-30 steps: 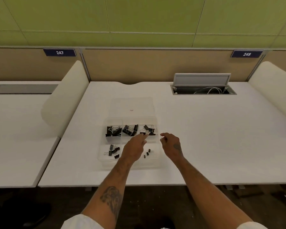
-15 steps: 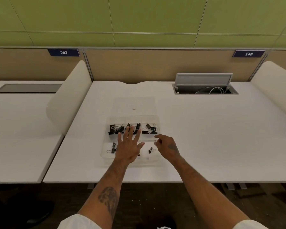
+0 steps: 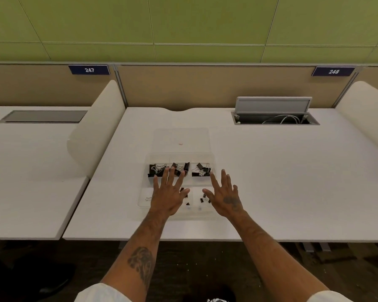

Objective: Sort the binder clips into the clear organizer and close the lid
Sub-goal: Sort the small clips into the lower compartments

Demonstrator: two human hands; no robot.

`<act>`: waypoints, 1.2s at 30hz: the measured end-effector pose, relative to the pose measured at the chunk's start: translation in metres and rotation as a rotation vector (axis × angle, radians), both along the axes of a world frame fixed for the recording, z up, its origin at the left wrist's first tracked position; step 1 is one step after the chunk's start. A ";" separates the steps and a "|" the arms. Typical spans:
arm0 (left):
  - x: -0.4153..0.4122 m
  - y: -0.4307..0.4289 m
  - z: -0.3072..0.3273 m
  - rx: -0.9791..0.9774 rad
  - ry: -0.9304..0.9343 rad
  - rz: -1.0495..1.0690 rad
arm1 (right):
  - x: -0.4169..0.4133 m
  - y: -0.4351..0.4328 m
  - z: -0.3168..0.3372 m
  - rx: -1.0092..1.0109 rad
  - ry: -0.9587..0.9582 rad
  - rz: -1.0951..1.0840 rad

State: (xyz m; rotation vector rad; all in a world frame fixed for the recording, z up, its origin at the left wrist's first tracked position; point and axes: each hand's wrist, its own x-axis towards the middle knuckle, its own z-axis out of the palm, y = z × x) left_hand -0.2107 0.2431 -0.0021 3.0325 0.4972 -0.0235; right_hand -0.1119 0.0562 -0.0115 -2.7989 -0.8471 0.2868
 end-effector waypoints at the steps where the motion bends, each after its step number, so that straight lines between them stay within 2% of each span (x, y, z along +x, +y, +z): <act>1: -0.001 0.002 -0.001 0.005 0.003 0.000 | 0.000 0.001 0.000 -0.006 -0.014 -0.001; 13: 0.015 0.024 -0.006 -0.006 0.025 0.045 | 0.020 0.020 -0.005 -0.014 -0.091 0.031; 27: 0.090 0.083 -0.006 -0.026 0.027 0.151 | 0.126 0.071 -0.004 0.014 -0.064 0.084; 36: 0.135 0.117 -0.009 -0.045 0.041 0.154 | 0.175 0.087 -0.004 -0.001 -0.056 0.024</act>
